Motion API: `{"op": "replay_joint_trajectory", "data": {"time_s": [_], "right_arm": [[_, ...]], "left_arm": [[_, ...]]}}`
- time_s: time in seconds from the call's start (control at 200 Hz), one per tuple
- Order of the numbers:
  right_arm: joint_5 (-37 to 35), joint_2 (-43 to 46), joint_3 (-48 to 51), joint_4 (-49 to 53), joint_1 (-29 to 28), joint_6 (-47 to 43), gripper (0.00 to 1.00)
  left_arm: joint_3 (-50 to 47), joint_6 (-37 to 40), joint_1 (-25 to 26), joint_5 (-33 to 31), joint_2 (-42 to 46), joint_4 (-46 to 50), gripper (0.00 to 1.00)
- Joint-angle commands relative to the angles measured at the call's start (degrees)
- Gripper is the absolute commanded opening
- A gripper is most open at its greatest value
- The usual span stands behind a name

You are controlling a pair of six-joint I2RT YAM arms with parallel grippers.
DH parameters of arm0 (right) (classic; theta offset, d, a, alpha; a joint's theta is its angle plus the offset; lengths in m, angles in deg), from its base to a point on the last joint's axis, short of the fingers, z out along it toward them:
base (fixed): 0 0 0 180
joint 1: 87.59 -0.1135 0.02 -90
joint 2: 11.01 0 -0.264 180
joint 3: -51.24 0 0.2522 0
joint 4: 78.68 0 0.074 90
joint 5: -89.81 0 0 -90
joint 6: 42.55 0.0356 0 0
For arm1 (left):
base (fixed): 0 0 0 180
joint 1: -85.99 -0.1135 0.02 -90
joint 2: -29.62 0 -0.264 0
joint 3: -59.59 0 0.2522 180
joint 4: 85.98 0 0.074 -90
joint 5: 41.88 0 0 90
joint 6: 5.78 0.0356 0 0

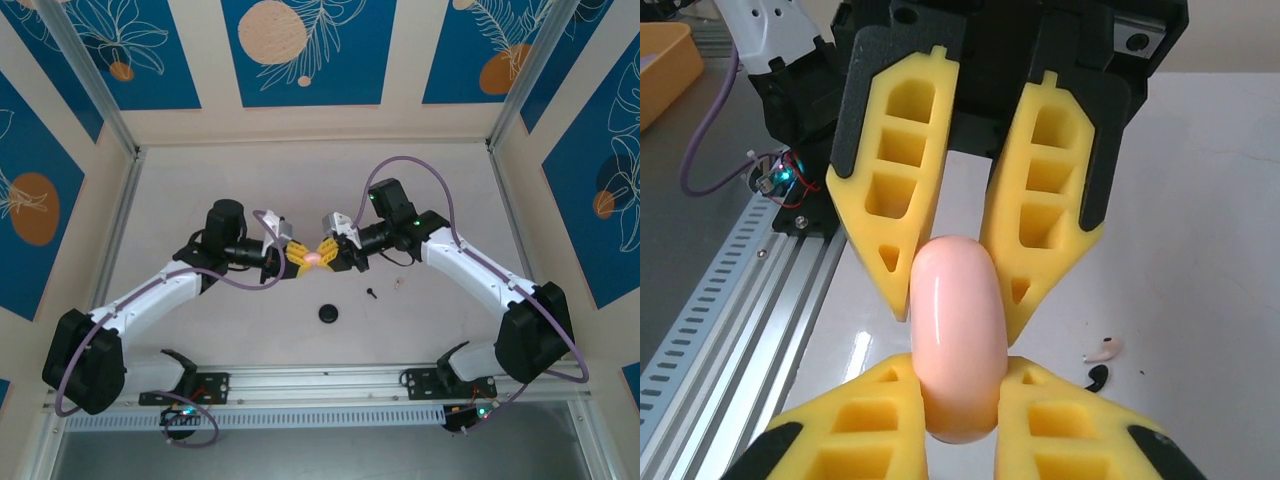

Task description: Insert wireless bluetooth earbuds into charging case

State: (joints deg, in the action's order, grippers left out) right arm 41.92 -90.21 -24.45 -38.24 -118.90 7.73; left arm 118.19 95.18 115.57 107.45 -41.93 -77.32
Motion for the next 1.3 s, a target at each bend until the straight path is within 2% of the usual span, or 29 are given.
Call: {"op": "replay_joint_trajectory", "data": {"time_s": [0.0,0.15,0.495,0.655,1.04,1.295], "right_arm": [[2.8,1.3,0.7,-1.5,0.5,-0.4,0.13],[6.2,5.5,8.0,-11.8,4.6,5.4,0.12],[9.8,10.1,13.0,-19.8,6.4,11.7,0.12],[9.5,9.2,13.5,-24.6,5.8,15.0,0.12],[9.2,6.5,11.8,-26.2,3.9,16.0,0.12],[8.7,6.0,11.6,-28.3,3.8,17.6,0.12]], "left_arm": [[0.7,1.3,-0.3,0.2,1.4,-1.2,0.36],[-2.3,-3.6,-0.5,-0.1,1.7,-11.3,0.52],[-4.5,-9.8,-0.4,3.4,-2.3,-25.3,0.53],[-4.2,-11.0,-0.3,5.2,-3.3,-26.6,0.51],[-4.2,-10.8,0.0,5.9,-3.4,-24.4,0.44],[-4.1,-9.4,0.0,5.9,-3.0,-22.2,0.44]]}}
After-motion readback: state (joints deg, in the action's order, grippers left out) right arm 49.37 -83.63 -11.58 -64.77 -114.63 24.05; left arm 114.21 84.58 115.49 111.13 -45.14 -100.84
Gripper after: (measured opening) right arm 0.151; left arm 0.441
